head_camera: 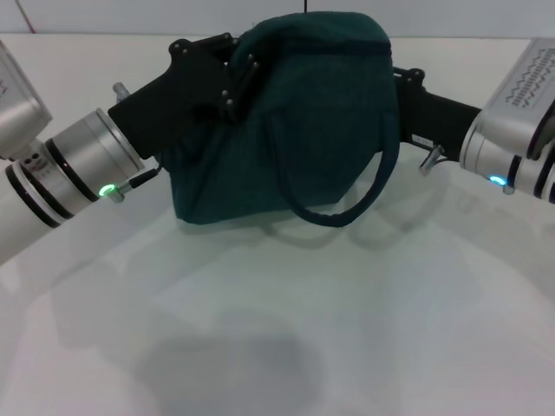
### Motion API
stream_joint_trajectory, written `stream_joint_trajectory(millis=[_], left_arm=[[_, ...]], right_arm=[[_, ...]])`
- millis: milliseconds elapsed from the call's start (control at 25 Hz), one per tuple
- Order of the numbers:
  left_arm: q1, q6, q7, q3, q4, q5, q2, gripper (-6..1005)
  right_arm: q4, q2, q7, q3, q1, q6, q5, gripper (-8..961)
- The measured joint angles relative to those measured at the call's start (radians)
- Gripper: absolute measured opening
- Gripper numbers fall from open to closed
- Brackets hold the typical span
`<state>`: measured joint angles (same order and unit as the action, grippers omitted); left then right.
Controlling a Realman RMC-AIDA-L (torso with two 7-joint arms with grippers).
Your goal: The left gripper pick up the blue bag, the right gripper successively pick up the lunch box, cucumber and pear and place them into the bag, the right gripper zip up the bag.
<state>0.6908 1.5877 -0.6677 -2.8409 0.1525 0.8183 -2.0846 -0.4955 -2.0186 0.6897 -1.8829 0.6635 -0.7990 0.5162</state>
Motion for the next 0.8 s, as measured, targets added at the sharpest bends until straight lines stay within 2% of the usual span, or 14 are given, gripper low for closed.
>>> stream_joint_trajectory(millis=[80,320,760,800], left_arm=[[0.0,0.0,0.0,0.0,0.002,0.001,0.0,96],[0.001,-0.007,0.0,0.0,0.005,0.004,0.0,111],[0.018,-0.05,0.0,0.0,-0.004,0.004,0.0,147],[0.02,-0.052,0.0,0.0,-0.004,0.004,0.0,151]], right_arm=[[-0.009,-0.002,0.0,0.005,-0.012,-0.001,0.005,589],[-0.019,0.0,-0.013,0.042,-0.04,-0.016,0.007,464],[-0.013,-0.004,-0.106,0.091,-0.096,-0.057,0.004,63],[-0.012,-0.004,-0.109,0.1,-0.101,-0.059,0.004,56]])
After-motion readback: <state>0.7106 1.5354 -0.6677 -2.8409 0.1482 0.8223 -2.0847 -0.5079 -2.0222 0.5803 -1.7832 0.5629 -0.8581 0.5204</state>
